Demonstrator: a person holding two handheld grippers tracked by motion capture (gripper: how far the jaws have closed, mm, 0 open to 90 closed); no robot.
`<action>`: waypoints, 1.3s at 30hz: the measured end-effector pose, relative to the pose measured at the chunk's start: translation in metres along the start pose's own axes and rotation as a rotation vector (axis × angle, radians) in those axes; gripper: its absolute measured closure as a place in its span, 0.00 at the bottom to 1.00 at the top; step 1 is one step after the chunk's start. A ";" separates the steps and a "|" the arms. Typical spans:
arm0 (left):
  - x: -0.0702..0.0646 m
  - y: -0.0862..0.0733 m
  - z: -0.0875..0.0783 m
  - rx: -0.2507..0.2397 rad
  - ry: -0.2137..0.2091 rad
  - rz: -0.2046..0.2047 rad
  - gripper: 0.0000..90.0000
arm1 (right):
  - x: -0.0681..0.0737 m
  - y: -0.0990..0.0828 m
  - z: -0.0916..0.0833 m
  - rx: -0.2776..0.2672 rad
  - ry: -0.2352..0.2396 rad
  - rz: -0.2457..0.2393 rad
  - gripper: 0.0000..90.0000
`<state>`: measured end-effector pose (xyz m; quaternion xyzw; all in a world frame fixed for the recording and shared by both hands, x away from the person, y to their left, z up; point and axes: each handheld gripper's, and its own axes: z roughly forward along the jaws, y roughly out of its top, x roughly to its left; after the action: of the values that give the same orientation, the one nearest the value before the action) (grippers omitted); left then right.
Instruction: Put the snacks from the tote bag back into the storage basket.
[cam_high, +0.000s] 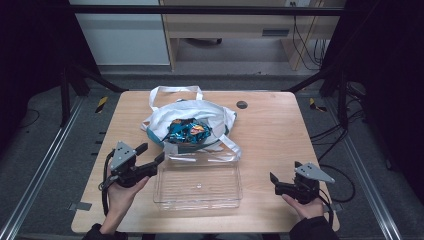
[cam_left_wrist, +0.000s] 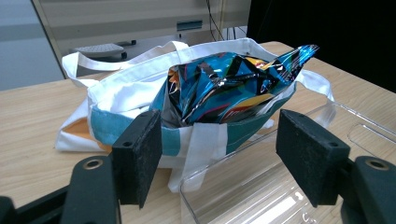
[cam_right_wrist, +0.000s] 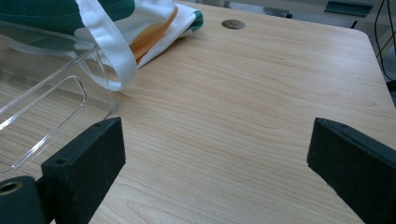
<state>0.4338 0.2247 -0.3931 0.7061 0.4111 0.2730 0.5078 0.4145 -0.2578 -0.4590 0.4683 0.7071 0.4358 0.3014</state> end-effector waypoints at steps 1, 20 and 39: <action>0.000 0.002 0.001 0.000 -0.003 -0.001 0.35 | 0.000 0.000 0.000 -0.001 -0.001 0.001 0.05; 0.004 0.018 0.016 0.008 -0.007 0.003 0.35 | 0.001 0.001 0.000 -0.005 -0.002 0.000 0.05; 0.006 0.017 0.047 0.063 0.008 0.030 0.40 | 0.000 0.001 0.000 0.000 0.002 -0.004 0.05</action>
<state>0.4797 0.2038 -0.3931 0.7266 0.4111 0.2704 0.4795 0.4151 -0.2571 -0.4583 0.4663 0.7085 0.4355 0.3014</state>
